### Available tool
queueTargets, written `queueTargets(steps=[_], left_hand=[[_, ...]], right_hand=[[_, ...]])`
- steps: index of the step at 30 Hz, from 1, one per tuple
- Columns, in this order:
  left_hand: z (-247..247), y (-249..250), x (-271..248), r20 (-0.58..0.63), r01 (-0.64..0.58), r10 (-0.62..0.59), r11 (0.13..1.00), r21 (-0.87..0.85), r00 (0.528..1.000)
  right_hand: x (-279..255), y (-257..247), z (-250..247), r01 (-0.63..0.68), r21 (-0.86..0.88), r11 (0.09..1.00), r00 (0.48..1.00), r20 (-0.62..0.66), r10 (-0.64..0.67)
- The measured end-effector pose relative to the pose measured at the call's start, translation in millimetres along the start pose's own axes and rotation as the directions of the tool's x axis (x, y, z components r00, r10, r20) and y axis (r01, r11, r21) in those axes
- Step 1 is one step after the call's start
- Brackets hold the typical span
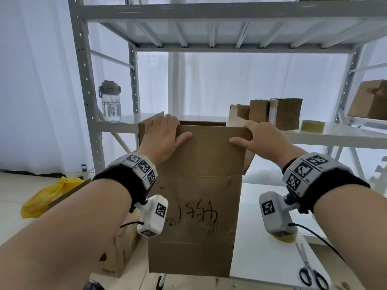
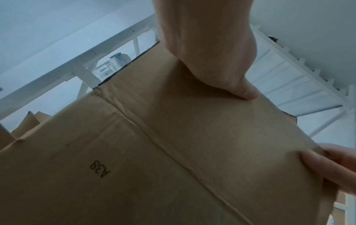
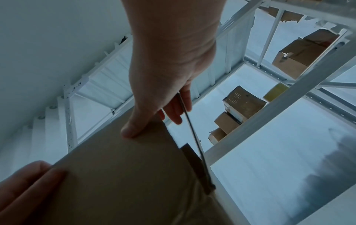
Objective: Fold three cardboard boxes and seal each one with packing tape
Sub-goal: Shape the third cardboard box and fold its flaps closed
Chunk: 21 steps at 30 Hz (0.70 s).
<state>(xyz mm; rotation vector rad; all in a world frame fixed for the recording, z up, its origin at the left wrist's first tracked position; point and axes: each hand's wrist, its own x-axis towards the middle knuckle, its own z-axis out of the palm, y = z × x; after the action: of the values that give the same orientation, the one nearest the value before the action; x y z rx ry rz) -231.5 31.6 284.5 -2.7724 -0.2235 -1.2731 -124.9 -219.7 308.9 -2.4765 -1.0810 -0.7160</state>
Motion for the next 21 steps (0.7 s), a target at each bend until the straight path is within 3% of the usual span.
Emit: queueTargets(steps=[4,6,7,9,11,15,18,21], left_hand=[[2.2,-6.9,2.1,0.087,0.024,-0.031,0.997,0.079,0.996],[6.8,-3.0,-2.3,0.221,-0.035,0.006,0.991,0.129,0.975],[10.9,3.3,-6.8,0.323,-0.081,0.04,0.99,0.115,0.945],[24.1,21.1,-22.2,0.546,-0.154,0.112,0.988,0.031,0.83],[38.0,36.1,-34.3,0.657,-0.18,0.149,0.983,-0.02,0.739],[48.2,43.9,-36.9,0.651,-0.142,0.146,0.988,-0.059,0.745],[49.3,50.6,-34.7,0.676,-0.095,0.163,0.986,-0.137,0.718],[53.9,56.0,-36.2,0.653,-0.092,0.15,0.988,-0.122,0.742]], right_hand=[[-4.6,1.3,10.3,-0.005,0.009,1.0,0.99,-0.14,0.006],[-4.5,-1.6,16.3,0.003,-0.04,0.999,0.985,-0.173,-0.01],[-3.8,-4.1,18.3,0.013,-0.063,0.998,0.983,-0.183,-0.024],[-4.5,-9.7,25.5,0.03,-0.134,0.991,0.981,-0.187,-0.055],[-5.5,-13.6,30.6,0.04,-0.233,0.972,0.977,-0.194,-0.087],[-9.2,-17.0,37.7,0.03,-0.383,0.923,0.971,-0.206,-0.117],[-18.2,-20.0,43.8,-0.019,-0.309,0.951,0.971,-0.232,-0.056],[-28.5,-17.8,51.7,-0.093,-0.208,0.974,0.967,-0.251,0.039]])
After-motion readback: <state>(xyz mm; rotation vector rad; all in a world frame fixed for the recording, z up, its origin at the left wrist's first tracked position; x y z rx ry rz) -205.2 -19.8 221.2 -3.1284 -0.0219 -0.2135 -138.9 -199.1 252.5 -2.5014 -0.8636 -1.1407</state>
